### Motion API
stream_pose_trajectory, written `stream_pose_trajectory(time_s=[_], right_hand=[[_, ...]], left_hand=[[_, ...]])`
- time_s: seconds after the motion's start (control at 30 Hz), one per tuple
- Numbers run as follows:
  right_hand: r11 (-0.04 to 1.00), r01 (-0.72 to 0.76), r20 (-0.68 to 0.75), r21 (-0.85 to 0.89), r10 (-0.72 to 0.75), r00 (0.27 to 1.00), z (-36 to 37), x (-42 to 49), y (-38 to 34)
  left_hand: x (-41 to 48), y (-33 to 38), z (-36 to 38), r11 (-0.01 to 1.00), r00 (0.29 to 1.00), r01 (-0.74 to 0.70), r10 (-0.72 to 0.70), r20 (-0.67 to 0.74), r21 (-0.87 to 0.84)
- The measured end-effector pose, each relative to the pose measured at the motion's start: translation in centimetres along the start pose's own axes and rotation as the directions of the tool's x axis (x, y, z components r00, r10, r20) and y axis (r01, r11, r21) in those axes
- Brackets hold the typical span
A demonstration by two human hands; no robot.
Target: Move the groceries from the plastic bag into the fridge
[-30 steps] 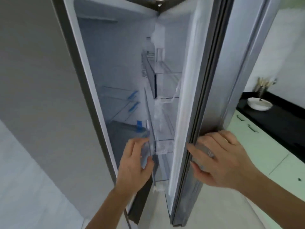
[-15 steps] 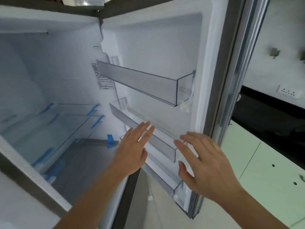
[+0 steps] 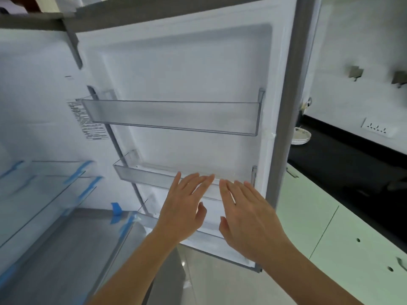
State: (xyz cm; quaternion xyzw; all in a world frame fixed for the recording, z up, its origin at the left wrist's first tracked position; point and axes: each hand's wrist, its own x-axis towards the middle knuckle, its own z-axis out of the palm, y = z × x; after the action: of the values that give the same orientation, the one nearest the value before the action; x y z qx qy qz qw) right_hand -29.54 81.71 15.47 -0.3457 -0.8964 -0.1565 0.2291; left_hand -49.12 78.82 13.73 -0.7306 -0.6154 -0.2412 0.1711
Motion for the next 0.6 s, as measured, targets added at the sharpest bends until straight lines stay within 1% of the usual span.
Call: stream_pose_trajectory(time_s=[0.07,0.13,0.23,0.3,0.4,0.5,0.6], right_hand=[[0.999,-0.050,0.052,-0.014,0.051,0.997,0.9,1.2,1.0],[0.996,-0.088,0.075,-0.012,0.089,0.993,1.8,2.5,2.3],[0.995,-0.098,0.087,-0.021,0.099,0.991,3.3,4.5,4.5],[0.995,-0.101,0.089,-0.027,0.103,0.991,4.6,5.9,5.9],[0.990,-0.140,0.074,-0.011,0.140,0.987,6.4,8.0,7.6],[0.989,-0.145,0.066,-0.003,0.145,0.987,8.0,9.8,9.2],[0.992,-0.124,0.064,0.010,0.123,0.990,9.5,11.2,10.8]], left_hand=[[1.5,0.0,0.8,1.000,1.000,-0.003,0.003,0.024,-0.002],[2.7,-0.6,1.1,1.000,0.999,-0.019,0.018,0.050,0.012],[3.8,-3.0,1.0,0.997,0.998,-0.004,-0.001,0.063,0.080],[4.3,-5.4,1.1,0.989,0.995,0.016,-0.030,0.091,0.150],[5.3,-8.1,1.6,0.980,0.990,0.016,-0.044,0.136,0.200],[6.7,-8.9,2.5,0.984,0.992,-0.006,-0.017,0.125,0.180],[8.1,-8.9,3.5,0.991,0.994,0.026,-0.039,0.099,0.131]])
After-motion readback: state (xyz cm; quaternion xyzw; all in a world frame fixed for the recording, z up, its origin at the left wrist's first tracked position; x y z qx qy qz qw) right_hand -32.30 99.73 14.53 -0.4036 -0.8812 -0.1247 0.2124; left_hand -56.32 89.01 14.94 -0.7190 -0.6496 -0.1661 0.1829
